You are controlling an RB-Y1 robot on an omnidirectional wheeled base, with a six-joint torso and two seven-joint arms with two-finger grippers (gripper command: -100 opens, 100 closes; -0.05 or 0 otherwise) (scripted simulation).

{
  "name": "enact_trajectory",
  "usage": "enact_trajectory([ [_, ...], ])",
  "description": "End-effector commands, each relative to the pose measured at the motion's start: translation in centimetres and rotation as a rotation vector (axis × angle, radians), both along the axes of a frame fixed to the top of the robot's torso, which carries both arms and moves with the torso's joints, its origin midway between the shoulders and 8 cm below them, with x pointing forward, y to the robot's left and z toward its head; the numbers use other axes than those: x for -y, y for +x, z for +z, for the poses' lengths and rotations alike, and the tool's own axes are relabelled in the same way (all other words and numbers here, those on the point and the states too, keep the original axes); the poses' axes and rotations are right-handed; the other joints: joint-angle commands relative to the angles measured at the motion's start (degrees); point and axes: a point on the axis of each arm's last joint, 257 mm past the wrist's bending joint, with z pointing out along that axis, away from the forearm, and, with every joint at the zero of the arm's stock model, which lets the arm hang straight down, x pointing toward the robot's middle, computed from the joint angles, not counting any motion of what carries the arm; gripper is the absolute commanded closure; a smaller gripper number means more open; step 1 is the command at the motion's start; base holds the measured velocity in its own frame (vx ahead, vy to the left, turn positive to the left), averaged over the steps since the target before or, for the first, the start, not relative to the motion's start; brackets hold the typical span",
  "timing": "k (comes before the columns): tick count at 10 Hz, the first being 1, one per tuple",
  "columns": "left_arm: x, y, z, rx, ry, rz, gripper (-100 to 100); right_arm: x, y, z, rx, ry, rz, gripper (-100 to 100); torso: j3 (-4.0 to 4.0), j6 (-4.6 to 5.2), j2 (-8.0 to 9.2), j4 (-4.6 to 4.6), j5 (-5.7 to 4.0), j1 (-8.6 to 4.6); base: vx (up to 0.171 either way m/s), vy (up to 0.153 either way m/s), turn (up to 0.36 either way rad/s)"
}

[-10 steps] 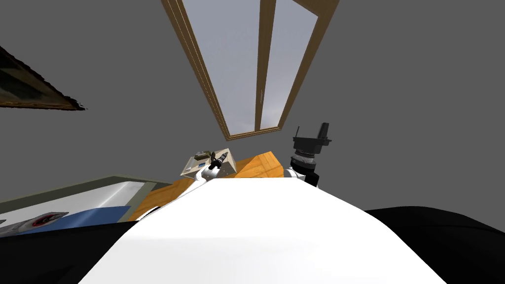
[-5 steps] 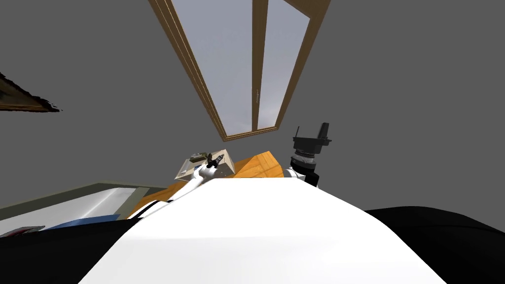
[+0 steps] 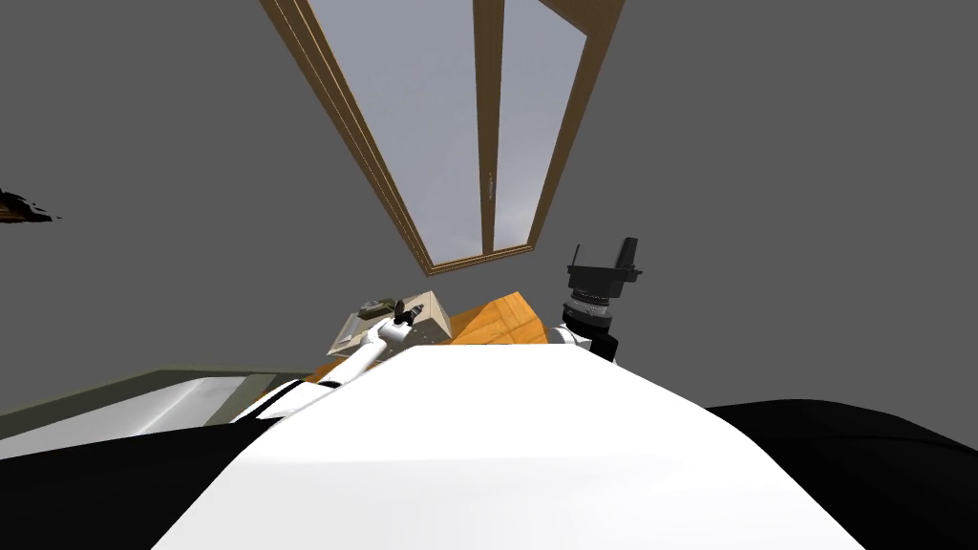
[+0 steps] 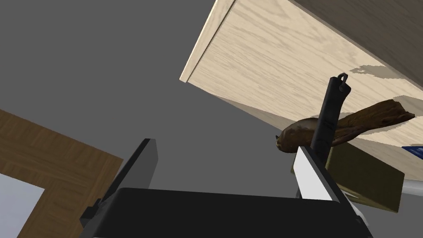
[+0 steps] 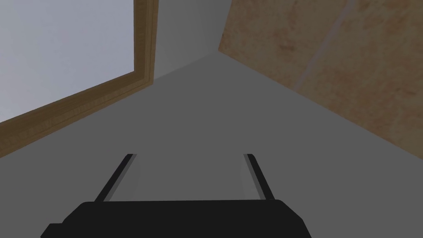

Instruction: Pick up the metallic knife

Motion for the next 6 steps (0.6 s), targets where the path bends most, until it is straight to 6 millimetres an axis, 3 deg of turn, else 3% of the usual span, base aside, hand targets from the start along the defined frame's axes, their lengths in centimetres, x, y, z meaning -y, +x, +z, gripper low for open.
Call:
enact_trajectory([
  [1, -1.6, -0.6, -0.3, -0.027, 0.022, 0.018, -100, 0.0, 0.0, 0.0, 0.000, 0.000, 0.000, 0, 0.00, 0.00, 0.00, 0.00, 0.00, 0.00, 0.007, -0.025, -0.026],
  [3, -5.7, -2.1, -0.1, -0.097, 0.090, 0.066, -100, 0.0, 0.0, 0.0, 0.000, 0.000, 0.000, 0, 0.00, 0.00, 0.00, 0.00, 0.00, 0.03, 0.011, -0.038, -0.074],
  [5, -5.9, -2.4, -0.3, -0.102, 0.092, 0.070, -100, 0.0, 0.0, 0.0, 0.000, 0.000, 0.000, 0, 0.00, -0.01, 0.00, 0.00, 0.01, 0.02, 0.010, -0.018, -0.014],
  [6, -7.8, -3.2, -0.1, -0.134, 0.122, 0.095, -100, 0.0, 0.0, 0.0, 0.000, 0.000, 0.000, 0, 0.01, -0.02, 0.01, 0.00, 0.02, 0.09, 0.008, -0.017, -0.043],
])
